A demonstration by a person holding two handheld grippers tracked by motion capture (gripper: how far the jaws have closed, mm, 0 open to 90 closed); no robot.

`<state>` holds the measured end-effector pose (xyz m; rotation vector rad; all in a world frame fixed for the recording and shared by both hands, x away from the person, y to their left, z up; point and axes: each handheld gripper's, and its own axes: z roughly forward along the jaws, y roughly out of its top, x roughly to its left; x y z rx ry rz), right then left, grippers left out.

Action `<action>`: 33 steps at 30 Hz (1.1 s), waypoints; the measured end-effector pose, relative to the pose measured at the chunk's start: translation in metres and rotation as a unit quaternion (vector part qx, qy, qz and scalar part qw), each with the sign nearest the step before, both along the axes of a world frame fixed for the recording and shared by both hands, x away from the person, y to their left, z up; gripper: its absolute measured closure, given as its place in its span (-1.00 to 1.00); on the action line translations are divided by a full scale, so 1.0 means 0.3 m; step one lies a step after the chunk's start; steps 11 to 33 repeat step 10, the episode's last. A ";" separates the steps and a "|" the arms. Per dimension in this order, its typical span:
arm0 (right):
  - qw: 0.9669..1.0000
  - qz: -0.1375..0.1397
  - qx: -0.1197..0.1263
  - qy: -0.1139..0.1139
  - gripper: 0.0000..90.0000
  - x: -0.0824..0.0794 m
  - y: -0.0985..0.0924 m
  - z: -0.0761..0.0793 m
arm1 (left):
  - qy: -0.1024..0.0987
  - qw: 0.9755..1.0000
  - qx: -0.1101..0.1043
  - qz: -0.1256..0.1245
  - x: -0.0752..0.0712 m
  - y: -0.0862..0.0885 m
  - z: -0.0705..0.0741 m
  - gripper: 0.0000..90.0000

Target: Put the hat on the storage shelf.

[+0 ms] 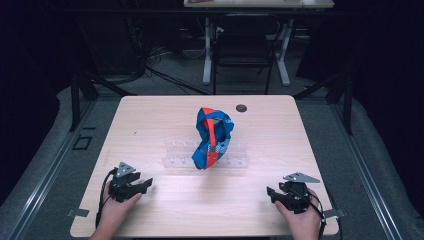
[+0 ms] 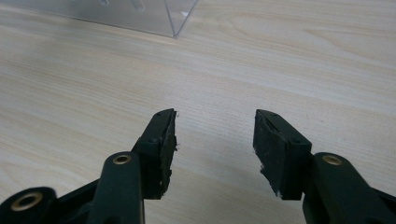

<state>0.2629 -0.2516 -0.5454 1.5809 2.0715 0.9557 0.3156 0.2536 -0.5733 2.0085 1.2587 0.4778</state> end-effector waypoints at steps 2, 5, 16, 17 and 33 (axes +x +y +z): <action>1.000 0.006 -0.003 -0.003 0.06 -0.001 0.002 -0.001 | 0.000 1.000 -0.002 0.000 -0.001 -0.002 0.000 -0.05; 1.000 0.014 0.001 -0.008 0.03 0.001 0.006 -0.001 | 0.002 1.000 -0.002 0.002 0.001 -0.001 -0.002 -0.05; 0.999 0.031 0.001 -0.009 0.09 0.006 0.012 -0.001 | 0.003 1.000 -0.002 0.003 0.001 0.000 -0.002 -0.05; 0.999 0.031 0.001 -0.009 0.09 0.006 0.012 -0.001 | 0.003 1.000 -0.002 0.003 0.001 0.000 -0.002 -0.05; 0.999 0.031 0.001 -0.009 0.09 0.006 0.012 -0.001 | 0.003 1.000 -0.002 0.003 0.001 0.000 -0.002 -0.05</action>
